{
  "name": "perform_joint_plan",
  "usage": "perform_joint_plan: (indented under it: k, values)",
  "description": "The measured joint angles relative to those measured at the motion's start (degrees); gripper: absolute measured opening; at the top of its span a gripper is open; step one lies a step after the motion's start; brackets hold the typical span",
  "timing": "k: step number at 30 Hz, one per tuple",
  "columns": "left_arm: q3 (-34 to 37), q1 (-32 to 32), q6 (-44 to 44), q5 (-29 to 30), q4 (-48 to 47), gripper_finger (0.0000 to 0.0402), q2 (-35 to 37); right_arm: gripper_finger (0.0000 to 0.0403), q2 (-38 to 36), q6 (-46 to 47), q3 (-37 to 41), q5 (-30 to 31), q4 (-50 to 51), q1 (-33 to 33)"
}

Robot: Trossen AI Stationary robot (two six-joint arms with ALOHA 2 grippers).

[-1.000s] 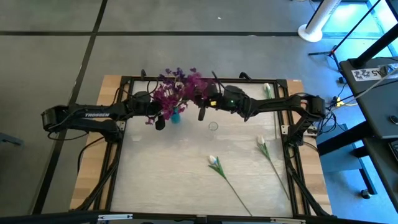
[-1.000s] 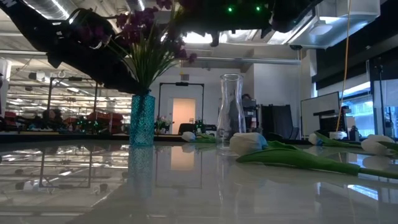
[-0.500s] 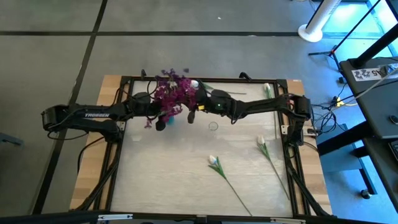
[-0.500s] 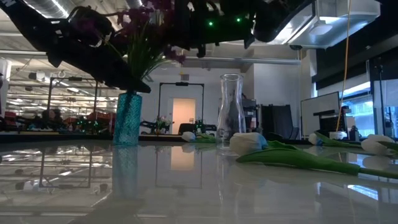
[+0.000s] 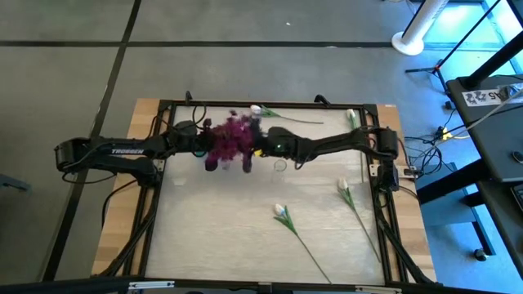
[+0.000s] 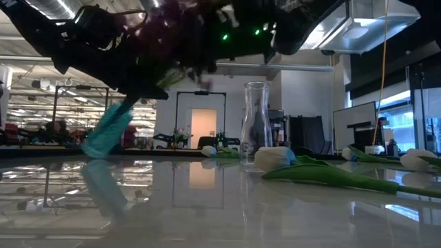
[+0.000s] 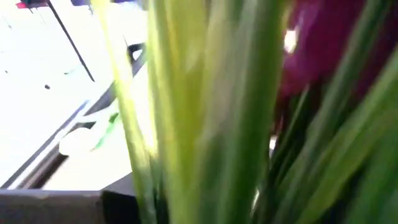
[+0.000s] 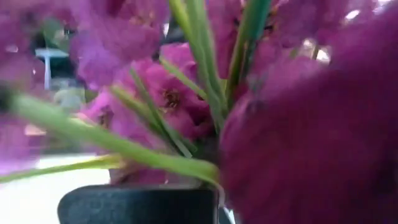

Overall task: Sort flowers into vase by color
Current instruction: Put the purple flowers into the blue flower vase

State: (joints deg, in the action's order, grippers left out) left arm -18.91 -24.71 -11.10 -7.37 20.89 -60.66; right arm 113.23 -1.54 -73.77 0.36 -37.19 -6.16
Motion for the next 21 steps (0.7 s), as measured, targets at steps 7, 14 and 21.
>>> perform_joint_plan:
  k: [7, 14, 21]
  values:
    - [0.0, 0.9, 0.3, 1.1, 1.3, 0.019, 0.7, 0.0009, 0.0, -4.2, -2.2, 1.7, 2.4, 1.0]
    - [0.0, 2.3, 0.5, 2.8, 2.7, 0.019, 2.7, 0.0009, 0.0, -5.9, -4.0, 2.1, 3.2, 1.1]
    - [0.0, 3.2, 4.0, 1.8, 8.7, 0.0165, 3.0, 0.0009, -0.1, -6.7, -11.6, 1.7, 13.4, 0.9]
